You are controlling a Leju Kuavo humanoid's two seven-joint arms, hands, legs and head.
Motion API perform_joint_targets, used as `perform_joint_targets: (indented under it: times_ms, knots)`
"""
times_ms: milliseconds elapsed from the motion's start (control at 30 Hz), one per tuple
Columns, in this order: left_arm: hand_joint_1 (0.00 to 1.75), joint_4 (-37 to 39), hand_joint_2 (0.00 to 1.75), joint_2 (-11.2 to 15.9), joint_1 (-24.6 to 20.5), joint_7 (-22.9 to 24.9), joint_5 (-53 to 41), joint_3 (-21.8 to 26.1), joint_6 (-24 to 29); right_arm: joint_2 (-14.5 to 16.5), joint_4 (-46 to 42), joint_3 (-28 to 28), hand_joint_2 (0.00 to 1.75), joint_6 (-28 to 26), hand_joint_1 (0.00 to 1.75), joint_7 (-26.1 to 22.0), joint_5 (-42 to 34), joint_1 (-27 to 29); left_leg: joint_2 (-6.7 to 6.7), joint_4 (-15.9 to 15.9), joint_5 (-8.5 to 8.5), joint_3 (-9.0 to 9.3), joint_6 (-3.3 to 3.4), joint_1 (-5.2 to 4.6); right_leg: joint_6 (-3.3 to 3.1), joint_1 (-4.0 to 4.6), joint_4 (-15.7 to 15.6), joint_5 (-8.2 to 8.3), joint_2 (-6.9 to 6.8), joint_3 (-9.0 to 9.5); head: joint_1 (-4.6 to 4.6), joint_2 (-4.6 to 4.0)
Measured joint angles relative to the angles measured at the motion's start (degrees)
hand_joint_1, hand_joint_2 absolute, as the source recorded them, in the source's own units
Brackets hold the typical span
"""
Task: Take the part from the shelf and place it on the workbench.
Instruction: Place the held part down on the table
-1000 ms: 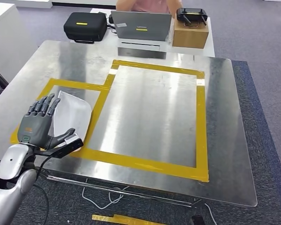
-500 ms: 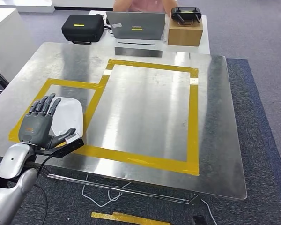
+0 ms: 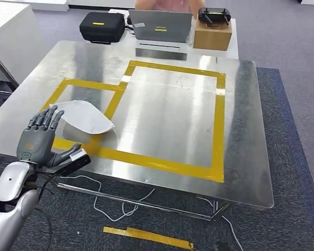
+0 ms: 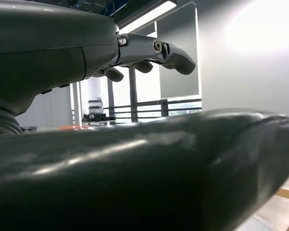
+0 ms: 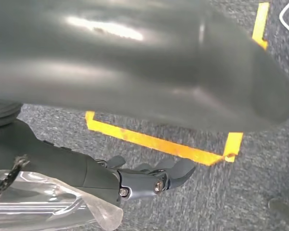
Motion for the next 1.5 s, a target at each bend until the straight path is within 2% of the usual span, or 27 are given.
perform_joint_targets:
  times_ms: [67,133,167,200,233,300,333,400,467,500,567,633,700,733,800,867,900,967,1033,1100,1167,1233,1300,1367,1400,1467,1500]
  knots:
    - [0.00,0.0,0.00,-0.1,-0.1,0.0,0.0,0.0,0.0,0.0,0.0,0.0,0.00,0.0,0.00,0.0,0.0,0.0,0.10,-0.2,1.24,-1.25,0.54,0.24,0.49,-0.16,4.8,-4.69,0.45,-1.98,0.19,0.00]
    - [0.00,0.0,0.00,-0.2,0.0,0.1,0.0,0.0,-0.2,0.0,0.0,0.0,0.00,0.0,0.00,0.0,0.0,0.0,0.08,0.0,2.38,-2.89,0.68,0.23,0.90,-0.29,12.2,-9.20,0.57,-3.84,0.37,0.00]
    - [0.00,0.0,0.00,-0.2,0.1,0.2,0.0,0.0,-0.3,0.0,0.0,0.0,0.00,0.0,0.00,0.0,0.0,0.0,0.07,0.1,2.96,-3.73,0.64,0.23,1.05,-0.31,14.5,-9.79,0.57,-3.92,0.38,0.00]
    - [0.00,0.0,0.00,-0.2,0.1,0.3,0.0,0.0,-0.4,0.0,0.0,0.0,0.00,0.0,0.00,0.0,0.0,0.0,0.06,0.2,3.48,-4.53,0.53,0.23,1.14,-0.33,14.8,-9.10,0.57,-3.04,0.39,-0.01]
    - [0.00,0.0,0.00,-0.2,0.1,0.4,0.0,0.0,-0.6,0.0,0.0,0.0,0.00,0.0,0.00,0.0,0.1,0.0,0.02,0.4,3.94,-5.28,0.39,0.25,1.15,-0.36,13.0,-7.57,0.57,-1.13,0.40,0.00]
    - [0.00,0.1,0.00,-0.2,0.2,0.6,-0.1,0.1,-0.7,0.0,0.0,0.0,0.00,0.0,0.00,0.1,0.1,0.0,-0.07,0.9,4.67,-6.55,-0.06,0.20,1.05,-0.40,4.9,-5.31,0.73,4.89,0.41,-0.01]
    - [0.00,0.1,0.00,-0.2,0.2,0.7,-0.2,0.2,-0.7,0.0,0.0,0.0,0.00,0.0,0.00,0.1,0.1,-0.1,-0.10,1.1,5.04,-7.04,-0.33,0.13,0.85,-0.39,1.1,-5.18,0.91,7.46,0.36,0.00]
    - [0.00,0.1,0.00,-0.2,0.2,0.8,-0.3,0.5,-0.7,0.0,0.0,0.0,0.00,0.0,0.00,0.2,0.2,0.0,-0.11,1.5,5.85,-7.61,-0.92,0.04,0.40,-0.23,-2.6,-5.82,1.21,9.64,0.33,0.00]
    - [0.00,0.2,0.00,-0.1,0.3,1.0,-0.3,0.6,-0.7,0.0,0.0,0.0,0.00,0.0,0.00,0.4,0.2,0.1,-0.18,1.6,6.25,-7.96,-1.56,0.12,-0.62,-0.26,-2.8,-5.18,1.04,8.76,0.34,-0.01]
    - [0.00,0.2,0.00,-0.1,0.4,1.1,-0.3,0.7,-0.7,0.1,-0.1,0.0,0.00,-0.1,0.00,0.5,0.2,0.1,-0.22,2.3,5.27,-8.39,-1.88,0.17,-1.30,-0.34,-2.8,-4.71,0.89,8.36,0.25,0.00]
    - [0.00,0.5,0.00,0.1,0.6,1.7,-0.4,1.0,-0.7,0.1,-0.3,0.0,0.00,-0.1,0.00,1.0,0.2,0.2,-0.22,7.1,0.35,-9.97,-2.45,0.36,-2.37,-0.44,-2.9,-3.57,0.57,7.30,0.03,-0.01]
    - [0.00,0.9,0.00,0.3,1.2,2.4,-0.4,1.5,-0.7,0.1,-0.8,0.2,0.00,0.0,0.00,1.8,-0.1,0.6,-0.16,14.7,-4.65,-11.58,-2.88,0.54,-2.67,-0.28,-2.8,-2.44,0.42,5.81,-0.07,-0.01]
    - [0.00,1.6,0.00,0.5,2.1,3.2,-0.3,2.3,-1.1,0.1,-1.5,0.6,0.00,0.5,0.00,2.4,-0.3,1.0,-0.14,18.2,-4.88,-11.02,-2.95,0.60,-2.65,-0.11,-2.4,-1.45,0.34,4.25,-0.08,-0.01]
    - [0.00,2.1,0.00,0.5,2.6,3.6,-0.2,2.8,-1.6,0.1,-1.9,0.7,0.00,1.3,0.00,2.6,-0.3,1.2,-0.14,16.7,-3.42,-9.26,-2.80,0.59,-2.58,-0.02,-2.2,-1.02,0.32,3.46,-0.08,-0.01]
    - [0.00,3.0,0.00,0.5,3.8,4.4,0.6,4.1,-3.1,0.1,-2.8,0.7,0.00,3.6,0.00,2.8,0.4,1.7,-0.09,9.0,-1.15,-3.55,-2.13,0.45,-2.32,0.21,-1.8,-0.26,0.32,2.17,-0.07,-0.01]
    - [0.00,4.1,0.00,0.4,5.5,4.8,1.8,5.6,-4.4,0.1,-3.7,0.2,0.00,5.8,0.00,2.8,1.6,1.9,0.02,1.6,-1.27,1.18,-1.41,0.15,-1.77,0.36,-1.6,0.54,0.35,1.54,-0.01,0.00]
    - [0.00,4.7,0.00,0.3,6.6,4.8,2.3,6.3,-4.8,0.1,-4.0,-0.1,0.00,6.5,0.00,2.9,2.0,2.0,0.06,-0.1,-1.61,2.12,-1.14,-0.05,-1.41,0.33,-1.6,0.98,0.36,1.38,-0.03,0.00]
    - [0.00,5.9,0.00,-0.1,8.8,4.9,3.0,7.5,-4.9,0.1,-4.4,-0.7,0.00,7.1,0.00,2.9,2.5,2.1,0.13,-0.6,-0.91,1.71,-0.60,-0.08,-0.63,0.21,-1.7,1.47,0.44,1.02,-0.10,0.00]
    - [0.00,6.7,0.00,-0.5,10.1,4.8,3.2,8.1,-4.8,0.1,-4.6,-1.0,0.00,7.1,0.00,2.9,2.7,2.3,0.22,-0.8,0.16,0.61,0.19,0.17,0.08,0.19,0.5,-1.23,0.58,-0.32,0.15,-0.01]
    - [0.00,7.3,0.00,-0.9,10.8,4.8,3.3,8.5,-4.8,0.1,-4.8,-1.2,0.00,7.1,0.00,3.0,2.7,2.3,0.25,-0.7,1.21,-0.77,0.68,0.21,0.60,0.11,7.4,-6.76,0.67,-2.71,0.49,-0.01]
    - [0.00,7.8,0.00,-1.1,11.4,4.8,3.3,9.0,-4.8,0.1,-4.9,-1.4,0.00,7.1,0.00,3.0,2.7,2.2,0.25,-0.5,2.27,-2.29,0.76,0.11,0.81,0.08,14.4,-9.76,0.68,-4.09,0.56,-0.01]
    - [0.00,8.2,0.00,-1.3,11.8,4.8,3.5,9.3,-5.4,0.1,-4.9,-1.6,0.00,7.1,0.00,3.0,2.6,2.2,0.22,-0.2,3.15,-3.77,0.69,0.03,0.68,0.10,13.9,-7.88,0.68,-1.87,0.58,-0.01]
    - [0.00,8.9,0.00,-1.7,12.4,4.9,4.2,9.8,-6.9,0.1,-5.2,-1.7,0.00,7.0,0.00,3.2,2.6,2.2,0.14,0.2,3.78,-4.86,0.47,-0.06,0.09,0.20,5.9,-5.06,0.87,4.00,0.60,-0.01]
    - [0.00,10.7,0.00,-2.5,13.3,4.8,5.3,10.6,-7.8,0.1,-5.6,-1.7,0.00,7.0,0.00,3.6,2.4,2.2,0.17,0.4,4.50,-5.51,0.02,-0.18,-0.55,0.32,-1.8,-4.57,1.19,9.05,0.54,-0.01]
    - [0.00,12.3,0.00,-3.0,13.8,4.6,5.9,11.1,-7.7,0.1,-5.7,-1.7,0.00,7.0,0.00,3.8,2.3,2.2,0.21,0.4,4.92,-5.77,-0.27,-0.17,-0.78,0.41,-3.6,-4.82,1.34,10.11,0.51,-0.01]
    - [0.00,16.1,0.00,-4.3,15.0,3.9,7.3,12.0,-6.6,0.1,-5.8,-1.6,0.00,6.8,0.00,4.6,1.7,2.5,0.19,0.5,5.46,-6.25,-0.87,-0.10,-1.23,0.36,-4.4,-4.28,1.31,10.01,0.57,-0.01]
    - [0.00,18.2,0.00,-5.0,15.7,3.5,8.0,12.6,-5.9,0.1,-6.0,-1.6,0.00,6.5,0.00,5.0,1.2,2.6,0.13,0.9,4.74,-6.60,-1.19,-0.05,-1.61,0.25,-4.6,-3.85,1.21,9.72,0.53,0.00]
